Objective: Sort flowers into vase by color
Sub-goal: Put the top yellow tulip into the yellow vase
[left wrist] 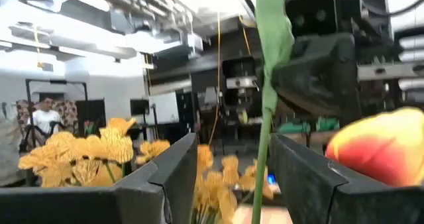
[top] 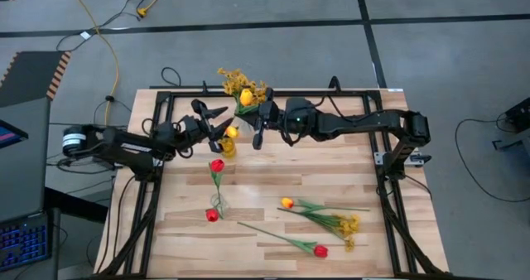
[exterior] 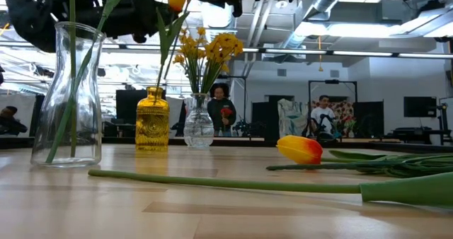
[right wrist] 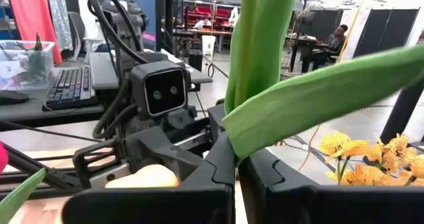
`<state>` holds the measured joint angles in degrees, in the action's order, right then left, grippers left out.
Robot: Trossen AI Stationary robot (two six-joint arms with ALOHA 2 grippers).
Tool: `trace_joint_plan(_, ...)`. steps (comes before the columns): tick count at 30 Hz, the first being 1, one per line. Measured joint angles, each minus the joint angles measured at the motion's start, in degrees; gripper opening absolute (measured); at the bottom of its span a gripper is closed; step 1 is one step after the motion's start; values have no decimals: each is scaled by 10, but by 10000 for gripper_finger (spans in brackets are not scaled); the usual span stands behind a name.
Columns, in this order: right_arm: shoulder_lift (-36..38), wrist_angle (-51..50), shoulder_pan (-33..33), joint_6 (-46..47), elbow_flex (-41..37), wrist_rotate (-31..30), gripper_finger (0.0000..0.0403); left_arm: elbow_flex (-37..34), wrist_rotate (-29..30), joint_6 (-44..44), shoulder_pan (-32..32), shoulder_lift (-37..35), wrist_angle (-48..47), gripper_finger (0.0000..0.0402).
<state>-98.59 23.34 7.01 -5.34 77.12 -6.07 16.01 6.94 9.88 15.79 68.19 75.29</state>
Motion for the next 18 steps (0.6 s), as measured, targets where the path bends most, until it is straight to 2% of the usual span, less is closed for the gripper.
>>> trace_joint_plan(4,0,-7,3,21,1,10,30,0,0,2,0,-72,-107,179)
trace_joint_plan(11,0,-5,3,33,1,23,30,0,0,11,0,-198,-240,179)
trace_joint_plan(18,0,-8,3,40,1,30,31,0,0,4,0,-281,-346,179)
